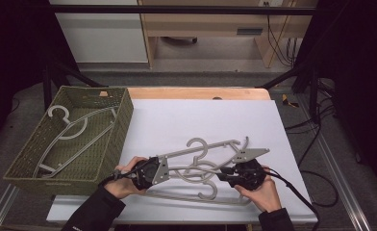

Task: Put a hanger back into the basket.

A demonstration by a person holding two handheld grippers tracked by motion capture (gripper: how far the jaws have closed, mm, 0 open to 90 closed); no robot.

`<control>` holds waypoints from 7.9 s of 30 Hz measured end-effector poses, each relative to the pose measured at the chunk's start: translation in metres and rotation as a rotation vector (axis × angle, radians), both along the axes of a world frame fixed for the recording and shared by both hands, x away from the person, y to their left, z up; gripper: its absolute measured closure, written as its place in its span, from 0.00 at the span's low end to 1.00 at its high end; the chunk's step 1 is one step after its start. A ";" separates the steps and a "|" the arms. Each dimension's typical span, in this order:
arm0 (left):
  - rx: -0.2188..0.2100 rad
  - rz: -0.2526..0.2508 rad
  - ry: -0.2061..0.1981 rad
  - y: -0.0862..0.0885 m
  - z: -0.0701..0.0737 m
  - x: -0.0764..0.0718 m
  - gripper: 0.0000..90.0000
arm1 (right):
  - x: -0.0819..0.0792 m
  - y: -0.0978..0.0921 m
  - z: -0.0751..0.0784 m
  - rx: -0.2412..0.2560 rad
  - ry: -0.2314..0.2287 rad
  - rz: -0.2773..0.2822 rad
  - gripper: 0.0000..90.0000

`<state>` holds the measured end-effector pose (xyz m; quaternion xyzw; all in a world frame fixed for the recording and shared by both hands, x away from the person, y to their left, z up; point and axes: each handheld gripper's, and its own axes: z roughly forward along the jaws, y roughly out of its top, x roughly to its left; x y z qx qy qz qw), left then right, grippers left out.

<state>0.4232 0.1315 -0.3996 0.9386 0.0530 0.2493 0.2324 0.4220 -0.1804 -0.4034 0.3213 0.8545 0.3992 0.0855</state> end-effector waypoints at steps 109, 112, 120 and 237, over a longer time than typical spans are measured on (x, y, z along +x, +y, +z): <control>-0.192 0.951 0.025 0.311 0.030 0.065 0.90 | -0.011 -0.056 0.008 0.172 -0.166 -0.298 0.09; -0.190 0.951 0.033 0.308 0.029 0.067 0.84 | -0.011 -0.057 0.008 0.168 -0.168 -0.292 0.09; -0.310 0.872 -0.012 0.288 0.047 0.052 0.68 | -0.012 -0.057 0.009 0.177 -0.169 -0.301 0.09; -0.028 0.165 0.397 -0.040 -0.052 0.018 0.92 | -0.011 -0.053 0.005 0.149 -0.157 -0.259 0.09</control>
